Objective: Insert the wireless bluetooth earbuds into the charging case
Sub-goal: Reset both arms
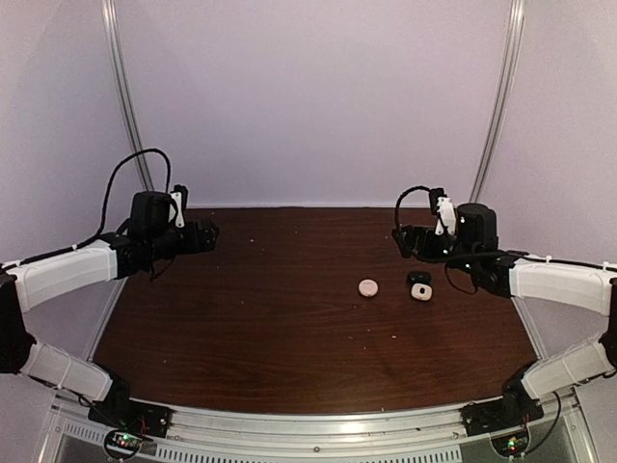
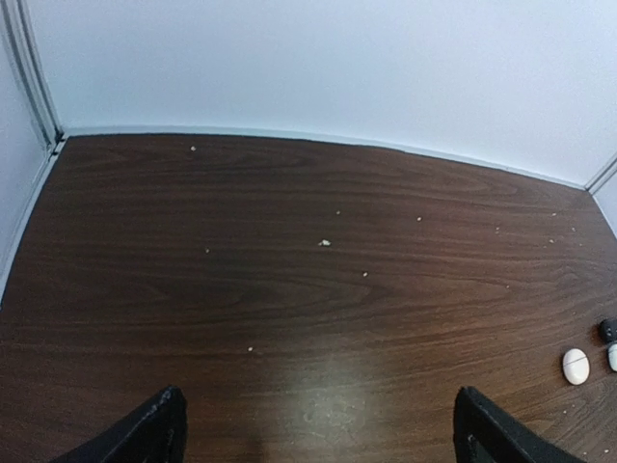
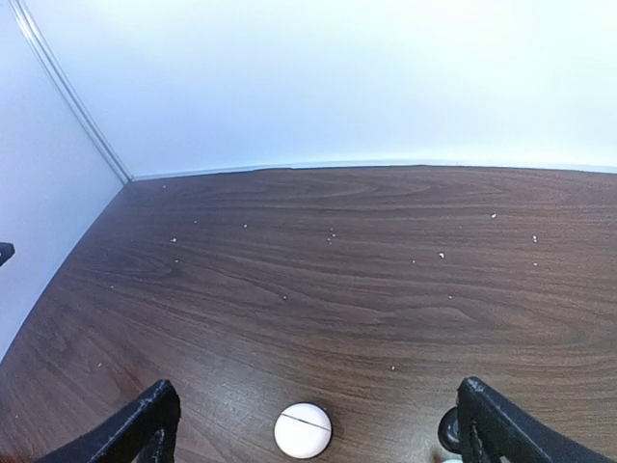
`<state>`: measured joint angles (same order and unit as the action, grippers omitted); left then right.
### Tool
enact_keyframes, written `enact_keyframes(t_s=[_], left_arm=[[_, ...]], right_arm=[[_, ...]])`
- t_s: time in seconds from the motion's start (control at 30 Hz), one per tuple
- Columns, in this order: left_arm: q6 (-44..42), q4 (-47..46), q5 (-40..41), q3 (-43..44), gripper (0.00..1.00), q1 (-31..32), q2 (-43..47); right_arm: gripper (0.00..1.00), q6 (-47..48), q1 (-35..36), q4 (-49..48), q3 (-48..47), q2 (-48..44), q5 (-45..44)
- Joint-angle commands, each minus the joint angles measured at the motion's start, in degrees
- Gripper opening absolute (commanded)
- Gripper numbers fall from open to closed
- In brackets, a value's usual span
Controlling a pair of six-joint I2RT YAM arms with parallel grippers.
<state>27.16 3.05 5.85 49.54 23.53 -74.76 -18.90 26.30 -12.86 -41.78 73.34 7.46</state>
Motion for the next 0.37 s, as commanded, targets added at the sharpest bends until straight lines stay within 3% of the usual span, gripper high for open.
enact_keyframes(t_s=[0.0,0.2,0.33], left_arm=[[2.5,-2.6,0.6,-4.1,0.98,-0.3,1.7],[5.2,-8.4,-1.8,-11.1,0.98,-0.3,1.7],[5.3,-8.6,-2.1,-10.9,0.98,-0.3,0.2]], right_arm=[[1.00,-2.3,-0.4,-6.5,6.2,-0.8,-4.8],[1.00,-3.9,-0.4,-11.1,10.7,0.6,-6.3],[1.00,-3.4,-0.4,-12.3,11.5,0.7,-5.9]])
